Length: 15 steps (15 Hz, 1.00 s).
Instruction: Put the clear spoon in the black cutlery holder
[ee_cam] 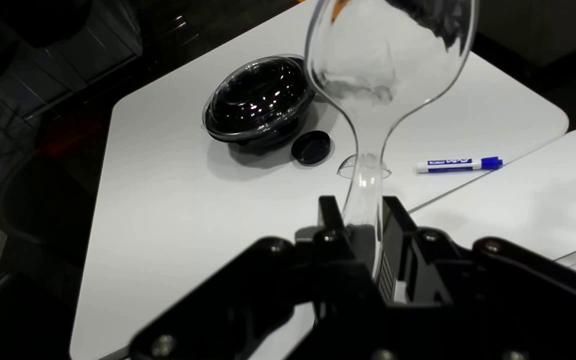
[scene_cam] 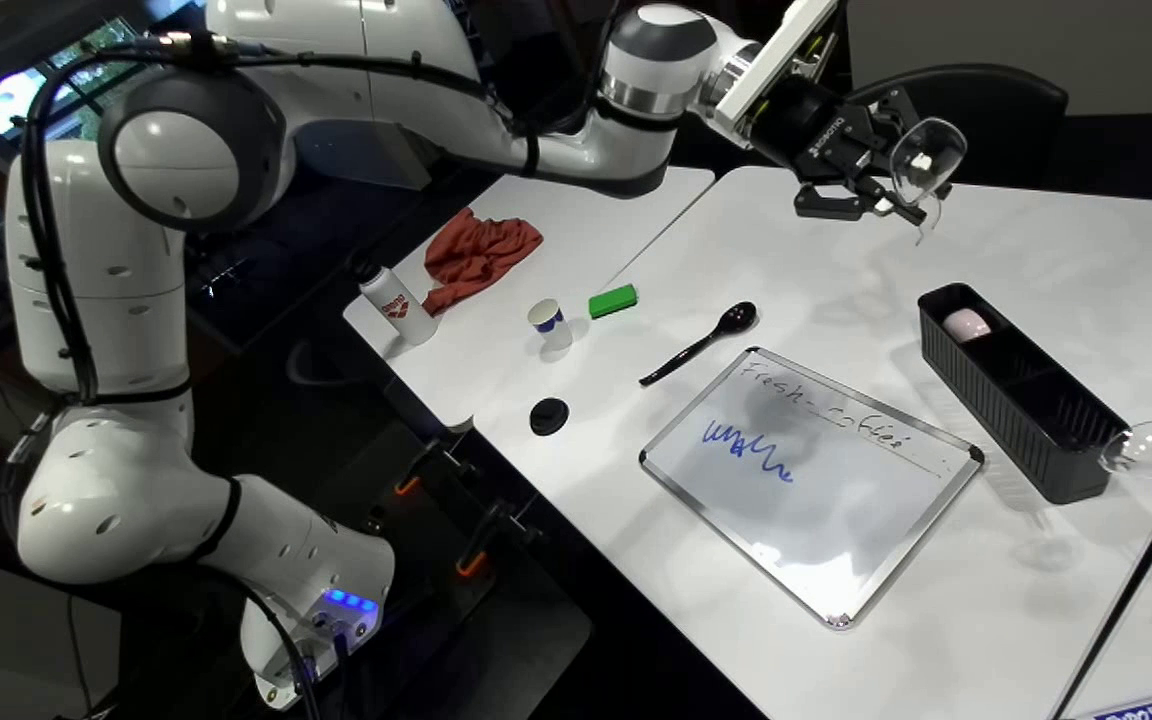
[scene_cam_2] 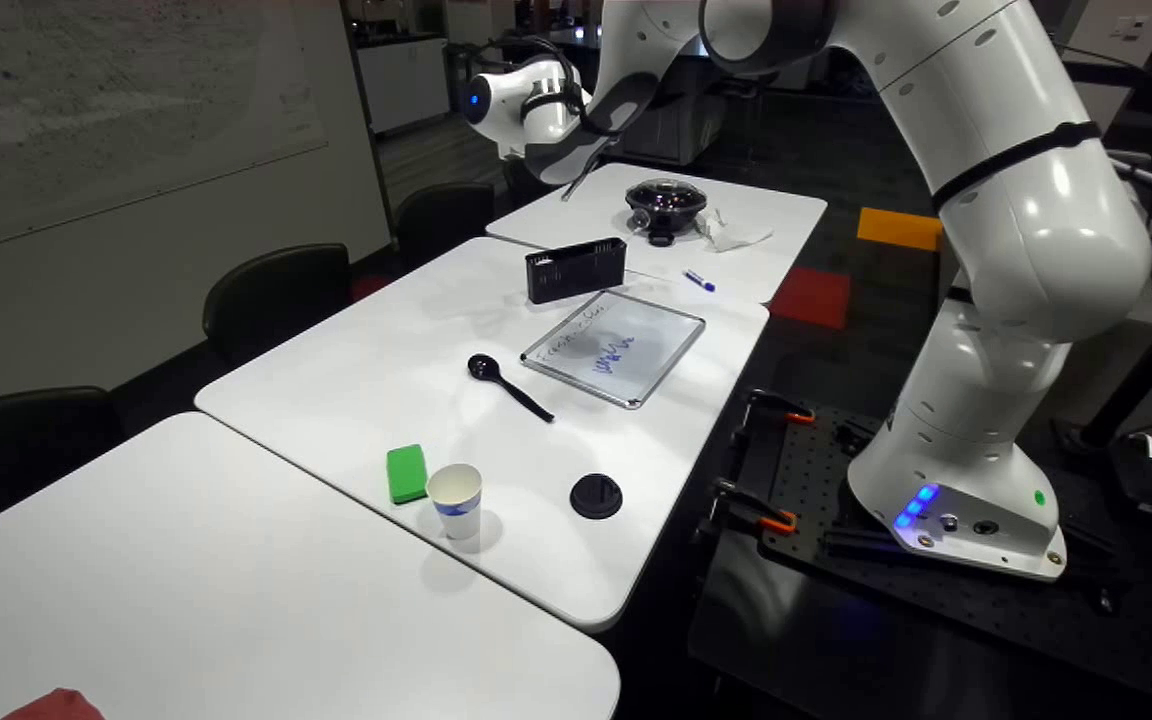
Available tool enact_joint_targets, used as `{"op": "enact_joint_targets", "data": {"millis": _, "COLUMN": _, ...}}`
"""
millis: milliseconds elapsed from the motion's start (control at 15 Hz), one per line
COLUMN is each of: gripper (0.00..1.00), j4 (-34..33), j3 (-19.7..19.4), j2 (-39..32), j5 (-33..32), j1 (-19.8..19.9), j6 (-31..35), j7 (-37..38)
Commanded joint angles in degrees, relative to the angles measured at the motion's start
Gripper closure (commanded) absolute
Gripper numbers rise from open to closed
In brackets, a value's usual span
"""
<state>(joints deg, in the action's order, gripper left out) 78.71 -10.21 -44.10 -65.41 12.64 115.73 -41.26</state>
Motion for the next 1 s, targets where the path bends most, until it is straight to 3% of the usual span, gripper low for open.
{"op": "enact_joint_targets", "data": {"millis": 0, "gripper": 0.75, "j4": -0.29, "j3": 0.11, "j2": -0.51, "j5": -0.71, "j1": 0.76, "j6": -0.19, "j7": -0.03}}
{"op": "enact_joint_targets", "data": {"millis": 267, "gripper": 0.75, "j4": -1.7, "j3": -0.53, "j2": -2.37, "j5": -1.17, "j1": 1.05, "j6": -0.38, "j7": 0.02}}
{"op": "enact_joint_targets", "data": {"millis": 333, "gripper": 0.94, "j4": -1.8, "j3": -0.53, "j2": -2.4, "j5": -1.17, "j1": 1.01, "j6": -0.4, "j7": 0.02}}
{"op": "enact_joint_targets", "data": {"millis": 933, "gripper": 0.94, "j4": -11.48, "j3": -2.27, "j2": -12.2, "j5": -4.93, "j1": 3.52, "j6": 0.6, "j7": -19.79}}
